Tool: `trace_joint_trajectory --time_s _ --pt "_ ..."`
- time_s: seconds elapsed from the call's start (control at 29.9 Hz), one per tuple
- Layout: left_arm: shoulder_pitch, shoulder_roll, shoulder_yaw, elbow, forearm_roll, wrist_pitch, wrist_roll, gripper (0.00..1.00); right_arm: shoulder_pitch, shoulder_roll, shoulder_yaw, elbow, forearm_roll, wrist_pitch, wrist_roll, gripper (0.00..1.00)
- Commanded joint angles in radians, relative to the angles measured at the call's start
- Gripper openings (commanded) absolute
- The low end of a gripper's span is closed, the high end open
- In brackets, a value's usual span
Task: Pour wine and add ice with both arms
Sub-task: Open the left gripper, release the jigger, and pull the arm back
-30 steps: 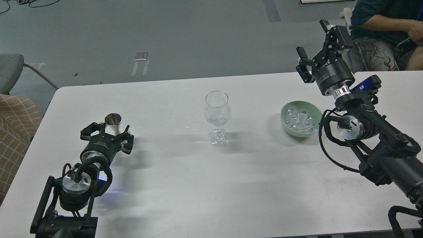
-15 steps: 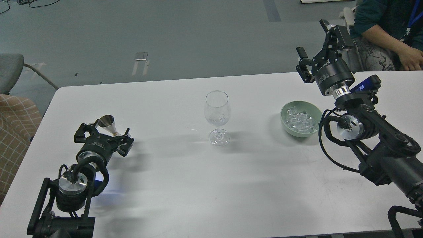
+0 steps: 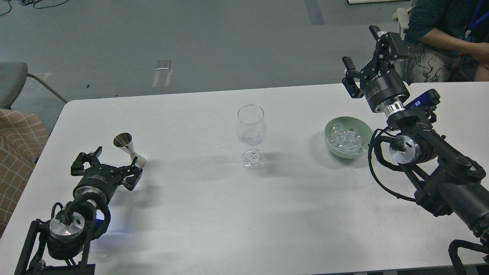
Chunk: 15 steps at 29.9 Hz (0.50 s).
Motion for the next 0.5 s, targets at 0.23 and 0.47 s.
trace_joint_trajectory --time_s 0.23,0.47 --pt "0.04 0.101 -0.058 -0.035 0.0 -0.059 0.03 0.98 -0.012 -0.015 0.001 0.031 -0.001 -0.009 -0.009 1.0" --pt "0.078 0.294 -0.063 -0.024 0.021 -0.305 0.012 0.98 -0.017 -0.084 -0.005 0.104 -0.021 -0.024 -0.058 1.0"
